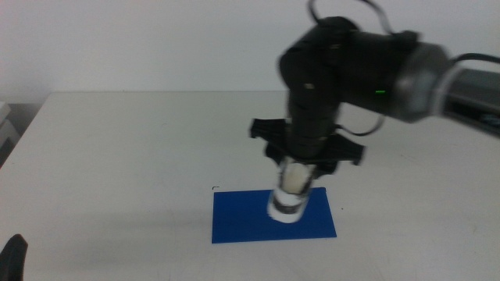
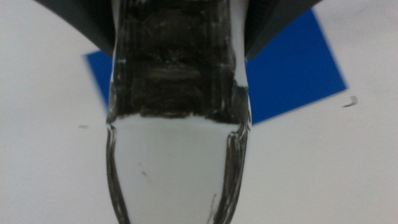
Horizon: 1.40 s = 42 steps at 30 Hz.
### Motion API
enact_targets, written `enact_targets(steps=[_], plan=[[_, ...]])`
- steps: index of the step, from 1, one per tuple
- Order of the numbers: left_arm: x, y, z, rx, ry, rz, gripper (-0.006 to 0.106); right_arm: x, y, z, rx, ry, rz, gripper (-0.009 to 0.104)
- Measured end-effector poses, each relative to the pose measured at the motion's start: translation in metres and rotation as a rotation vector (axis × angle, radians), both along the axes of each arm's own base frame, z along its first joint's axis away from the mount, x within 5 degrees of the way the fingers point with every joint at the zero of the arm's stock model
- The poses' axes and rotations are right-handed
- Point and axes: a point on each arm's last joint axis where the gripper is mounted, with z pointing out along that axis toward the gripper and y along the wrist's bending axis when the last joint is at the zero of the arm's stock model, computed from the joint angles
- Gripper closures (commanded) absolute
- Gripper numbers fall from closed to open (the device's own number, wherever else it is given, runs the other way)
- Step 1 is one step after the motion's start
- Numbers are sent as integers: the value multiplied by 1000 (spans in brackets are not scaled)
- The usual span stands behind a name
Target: Use one arm to grab the shoe from the table and place it on the mat.
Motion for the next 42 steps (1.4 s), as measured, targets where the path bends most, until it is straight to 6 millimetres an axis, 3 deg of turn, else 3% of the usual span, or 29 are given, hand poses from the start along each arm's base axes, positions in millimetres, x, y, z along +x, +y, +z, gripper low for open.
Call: enact_targets(steps=[7, 11, 14, 25, 31, 34, 42], plan=[[0, 0, 0, 0, 0, 0, 7, 10, 34, -20, 2, 63, 31, 99], [0, 0, 0, 0, 0, 0, 7, 9, 38, -24, -18, 73, 79, 99], [0, 0, 0, 0, 0, 0, 7, 10, 38, -24, -65, 63, 234, 99], [0, 0, 0, 0, 0, 0, 7, 11, 43, -23, -360, -40, 1282, 99], [0, 0, 0, 0, 0, 0, 7, 7, 47, -32, -436, -43, 1796, 99], [0, 0, 0, 0, 0, 0, 7, 7, 48, -39, -434, -20, 1868, 99], [0, 0, 0, 0, 0, 0, 7, 19, 39, -50, -432, 8, 1860, 99]])
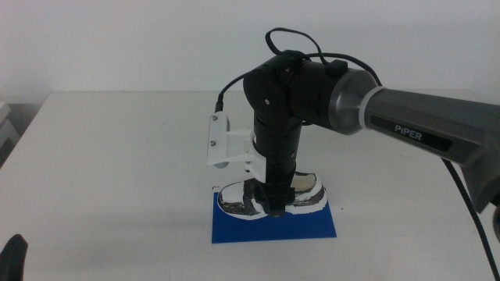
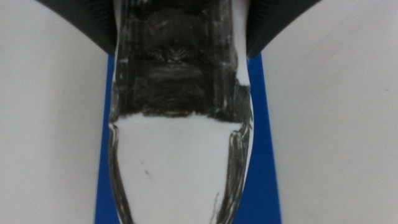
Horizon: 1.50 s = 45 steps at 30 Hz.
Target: Use one arm to grab the shoe from the table and place it on the mat.
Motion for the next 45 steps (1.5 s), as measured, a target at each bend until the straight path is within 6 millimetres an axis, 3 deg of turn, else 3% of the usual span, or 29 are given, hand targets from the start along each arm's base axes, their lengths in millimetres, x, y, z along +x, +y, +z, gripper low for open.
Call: enact_targets(steps=[12, 17, 20, 21, 23, 24, 28, 31, 36, 42, 45], plan=[[0, 0, 0, 0, 0, 0, 7, 9, 1, -31, -16, 58, -25, 99], [0, 0, 0, 0, 0, 0, 7, 10, 4, -34, 5, 63, -35, 91], [0, 0, 0, 0, 0, 0, 7, 10, 5, -36, 8, 67, -38, 81], [0, 0, 0, 0, 0, 0, 7, 10, 5, -36, 8, 68, -39, 68], [0, 0, 0, 0, 0, 0, 7, 10, 5, -37, 11, 68, -40, 56], [0, 0, 0, 0, 0, 0, 7, 10, 5, -37, 11, 67, -40, 38], [0, 0, 0, 0, 0, 0, 7, 10, 5, -38, 10, 69, -41, 22], [0, 0, 0, 0, 0, 0, 7, 10, 3, -26, 34, 50, -67, 18], [0, 0, 0, 0, 0, 0, 7, 10, -18, 27, 152, -55, -278, 19], [0, 0, 0, 0, 0, 0, 7, -4, -93, 89, 400, -222, -721, 22], [0, 0, 0, 0, 0, 0, 7, -23, -136, 104, 530, -284, -888, 23]])
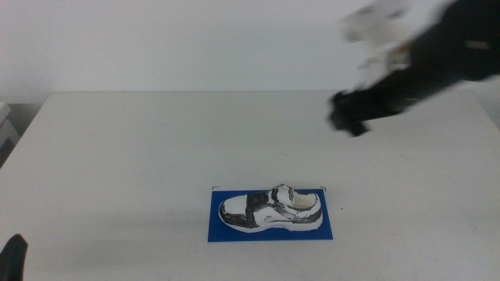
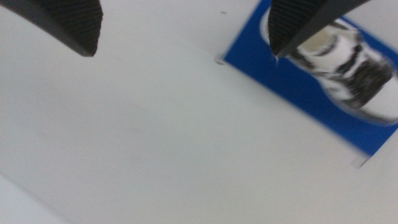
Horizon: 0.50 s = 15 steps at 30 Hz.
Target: Use one arm to grab the shoe from the table and place it on the mat.
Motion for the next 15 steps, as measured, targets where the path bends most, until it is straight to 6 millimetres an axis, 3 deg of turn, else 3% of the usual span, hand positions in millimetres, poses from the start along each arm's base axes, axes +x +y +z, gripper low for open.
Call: enact_targets(steps=[4, 8, 15], plan=[[0, 0, 0, 0, 0, 0, 7, -35, -56, 7, 99, -98, -161, 23], [0, 0, 0, 0, 0, 0, 7, -82, -103, -2, 152, -192, -288, 23], [0, 0, 0, 0, 0, 0, 7, -163, -138, -31, 230, -403, -397, 23]])
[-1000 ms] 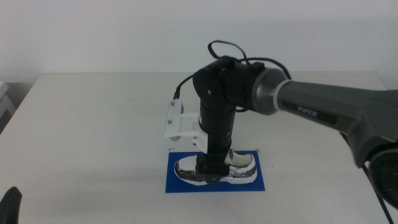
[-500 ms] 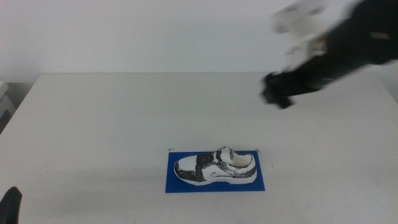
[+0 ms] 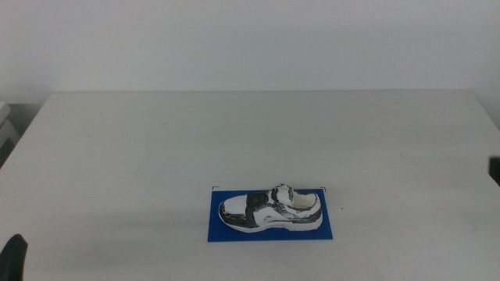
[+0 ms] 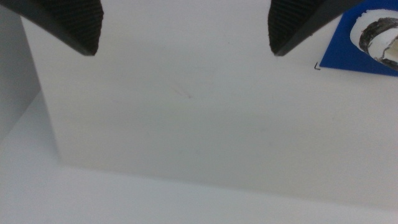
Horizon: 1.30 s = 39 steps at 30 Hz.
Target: Use one arm to grab the shoe from the table and place it on the mat.
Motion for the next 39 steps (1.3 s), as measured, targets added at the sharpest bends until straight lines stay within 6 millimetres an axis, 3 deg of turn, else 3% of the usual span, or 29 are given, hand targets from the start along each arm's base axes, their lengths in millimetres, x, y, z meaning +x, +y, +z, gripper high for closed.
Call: enact_targets(steps=[5, 11, 16, 29, 39], plan=[[0, 0, 0, 0, 0, 0, 7, -38, -4, -26, 17, -108, -5, 23], [0, 0, 0, 0, 0, 0, 7, -59, -4, -55, 4, -152, 13, 23], [0, 0, 0, 0, 0, 0, 7, -69, -5, -73, 6, -160, 15, 23], [0, 0, 0, 0, 0, 0, 7, -91, -7, -97, 16, -298, 15, 23], [0, 0, 0, 0, 0, 0, 7, -91, -7, -115, 14, -270, 15, 23]])
